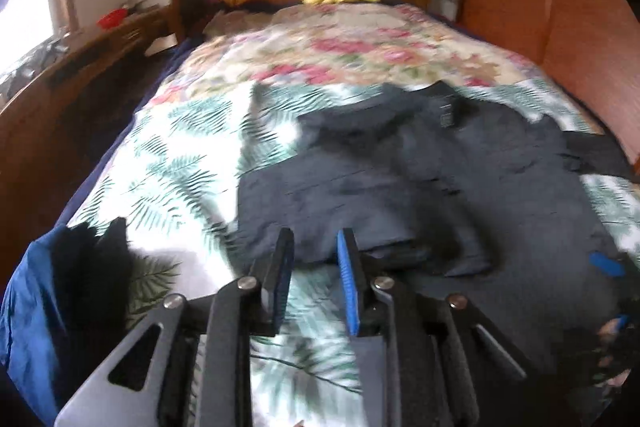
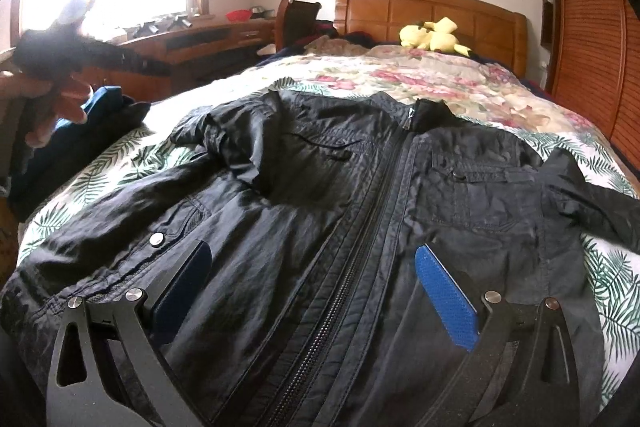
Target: Fold large clothes
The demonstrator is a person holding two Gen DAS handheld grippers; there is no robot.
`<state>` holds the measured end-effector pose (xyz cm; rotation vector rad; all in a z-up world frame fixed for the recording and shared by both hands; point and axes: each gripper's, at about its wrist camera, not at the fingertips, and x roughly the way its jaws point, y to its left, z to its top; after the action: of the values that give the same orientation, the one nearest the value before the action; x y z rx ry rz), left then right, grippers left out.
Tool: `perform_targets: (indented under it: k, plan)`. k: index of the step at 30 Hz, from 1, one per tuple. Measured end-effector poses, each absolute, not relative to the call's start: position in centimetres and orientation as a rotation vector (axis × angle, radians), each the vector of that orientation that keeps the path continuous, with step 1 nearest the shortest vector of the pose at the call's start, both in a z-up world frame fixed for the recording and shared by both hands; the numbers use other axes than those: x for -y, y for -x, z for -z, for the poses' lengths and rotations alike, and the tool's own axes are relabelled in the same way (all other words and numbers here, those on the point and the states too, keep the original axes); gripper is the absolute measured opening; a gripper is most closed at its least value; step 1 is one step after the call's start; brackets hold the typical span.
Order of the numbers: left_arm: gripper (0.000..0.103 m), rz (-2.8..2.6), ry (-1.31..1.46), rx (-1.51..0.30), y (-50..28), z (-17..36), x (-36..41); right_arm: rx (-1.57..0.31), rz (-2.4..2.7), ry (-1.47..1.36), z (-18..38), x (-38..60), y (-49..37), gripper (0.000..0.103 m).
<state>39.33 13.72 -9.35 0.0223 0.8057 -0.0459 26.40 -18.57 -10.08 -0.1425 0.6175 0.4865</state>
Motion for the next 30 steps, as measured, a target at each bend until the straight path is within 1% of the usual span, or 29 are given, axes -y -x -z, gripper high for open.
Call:
perform_targets:
  k: [6, 12, 16, 21, 27, 28, 29, 30]
  plan:
    - [0.021, 0.004, 0.061, -0.879, -42.3, 14.7, -17.4, -0.621, -0.480, 0.165, 10.4, 18.0, -26.5, 0.103]
    - [0.021, -0.012, 0.086, -0.889, -44.3, 17.1, -18.7, -0.631, -0.480, 0.176, 10.7, 17.8, -26.6, 0.103]
    - [0.022, 0.003, 0.117, -0.953, -45.6, 19.2, -18.8, -0.639, -0.484, 0.175, 10.8, 17.7, -26.8, 0.103]
    - [0.023, -0.004, 0.156, -0.962, -46.5, 19.8, -18.9, -0.644, -0.489, 0.165, 10.8, 17.8, -26.9, 0.103]
    - [0.023, -0.025, 0.080, -0.980, -47.0, 19.9, -17.8, -0.644, -0.489, 0.169, 10.8, 17.7, -26.9, 0.103]
    - [0.019, -0.017, 0.057, -0.984, -47.1, 19.9, -17.5, -0.644, -0.488, 0.169, 10.8, 17.7, -26.9, 0.103]
    - [0.009, 0.001, 0.057, -0.985, -47.1, 20.0, -17.6, -0.644, -0.488, 0.169, 10.8, 17.7, -26.9, 0.103]
    - [0.008, 0.017, 0.066, -0.991, -47.2, 20.0, -17.6, -0.644, -0.488, 0.168, 10.8, 17.8, -26.9, 0.103]
